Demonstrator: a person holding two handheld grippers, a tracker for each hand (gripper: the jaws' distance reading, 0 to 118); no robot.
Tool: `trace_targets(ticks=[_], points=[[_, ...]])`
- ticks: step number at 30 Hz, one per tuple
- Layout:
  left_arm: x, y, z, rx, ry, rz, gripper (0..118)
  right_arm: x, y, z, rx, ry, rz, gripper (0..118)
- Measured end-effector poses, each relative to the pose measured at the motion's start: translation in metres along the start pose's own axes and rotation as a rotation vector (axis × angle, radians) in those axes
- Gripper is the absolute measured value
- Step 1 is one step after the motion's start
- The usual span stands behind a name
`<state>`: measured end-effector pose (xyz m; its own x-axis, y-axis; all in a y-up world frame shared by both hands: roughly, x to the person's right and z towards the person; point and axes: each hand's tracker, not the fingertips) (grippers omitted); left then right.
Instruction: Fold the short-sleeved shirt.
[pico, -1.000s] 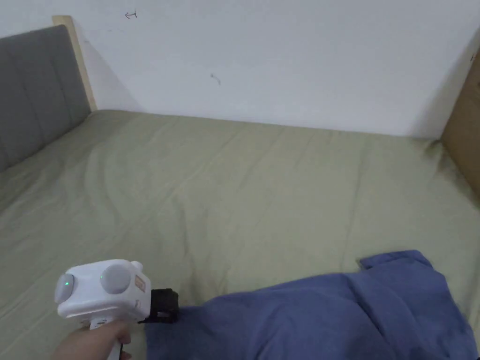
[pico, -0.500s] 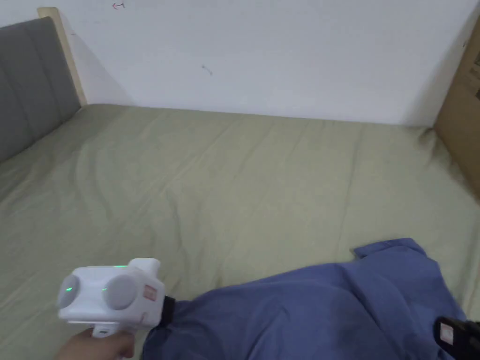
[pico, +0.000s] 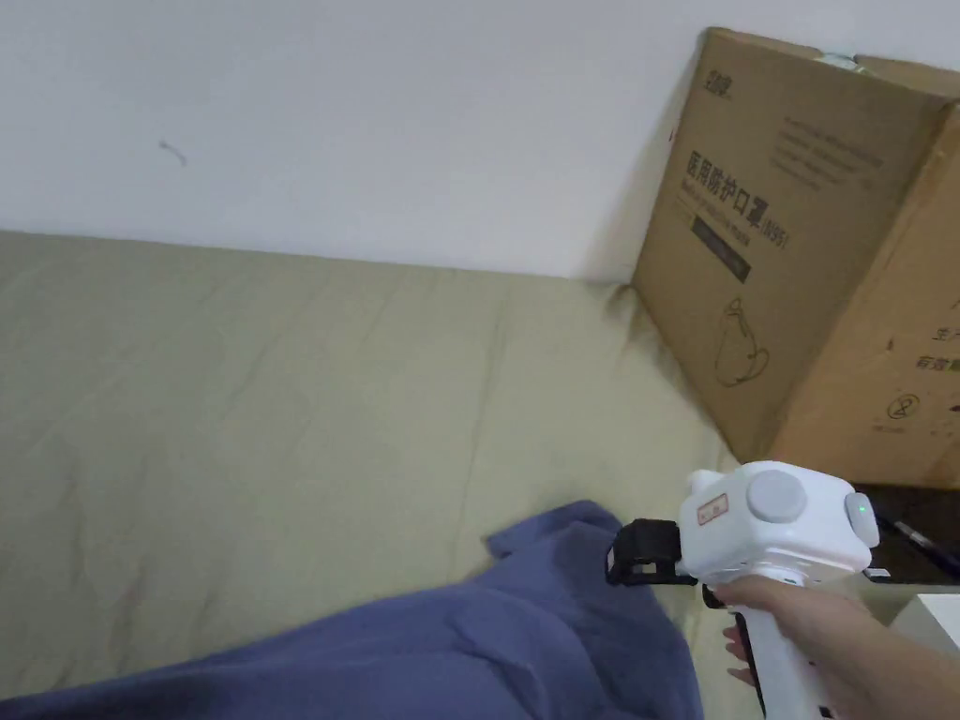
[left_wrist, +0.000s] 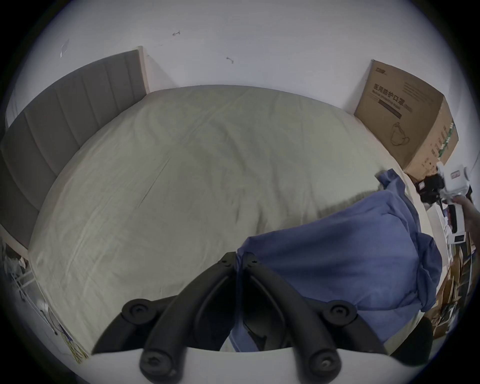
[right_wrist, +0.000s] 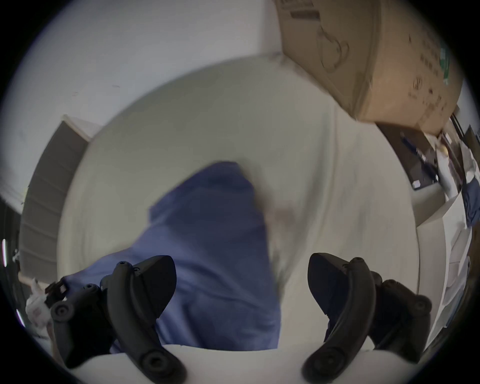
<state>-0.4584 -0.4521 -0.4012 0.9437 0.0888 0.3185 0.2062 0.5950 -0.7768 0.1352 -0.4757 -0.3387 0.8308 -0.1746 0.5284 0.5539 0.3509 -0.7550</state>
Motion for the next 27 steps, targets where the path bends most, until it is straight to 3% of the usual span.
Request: trace_targets(ticks=[2,4,8,10,12,13,14,15,18,24,27], points=[[-0.008,0.001,-0.008,-0.023,-0.01,0.024,2,0.004,0.001,-0.017,-0.027,-0.027,-0.018,105],[-0.009,-0.002,-0.013,-0.048,-0.018,0.05,2,0.0,0.001,-0.025,-0.02,-0.034,0.003,96],[-0.014,-0.004,-0.022,-0.078,-0.023,0.081,2,-0.016,-0.002,-0.031,-0.054,-0.097,0.137,86],[-0.017,-0.006,-0.027,-0.09,-0.024,0.087,2,-0.027,-0.007,-0.027,-0.056,-0.132,0.219,66],[-0.016,-0.008,-0.028,-0.1,-0.023,0.085,2,-0.034,-0.01,-0.021,-0.036,-0.137,0.266,33],[-0.015,-0.008,-0.027,-0.105,-0.021,0.082,2,-0.039,-0.012,-0.016,-0.038,-0.13,0.271,23],[-0.016,-0.008,-0.028,-0.106,-0.018,0.08,2,-0.041,-0.013,-0.014,-0.042,-0.114,0.276,23],[-0.015,-0.008,-0.025,-0.105,-0.017,0.08,2,-0.044,-0.016,-0.01,-0.048,-0.087,0.272,0],[-0.015,-0.001,-0.011,-0.077,-0.022,0.082,2,-0.047,-0.022,0.017,0.024,-0.043,0.258,0],[-0.013,0.035,0.052,0.052,-0.082,0.056,2,-0.015,-0.039,0.13,0.265,0.133,0.115,0],[-0.009,0.059,0.094,0.142,-0.098,0.002,2,0.0,-0.055,0.2,0.332,0.133,0.139,0]])
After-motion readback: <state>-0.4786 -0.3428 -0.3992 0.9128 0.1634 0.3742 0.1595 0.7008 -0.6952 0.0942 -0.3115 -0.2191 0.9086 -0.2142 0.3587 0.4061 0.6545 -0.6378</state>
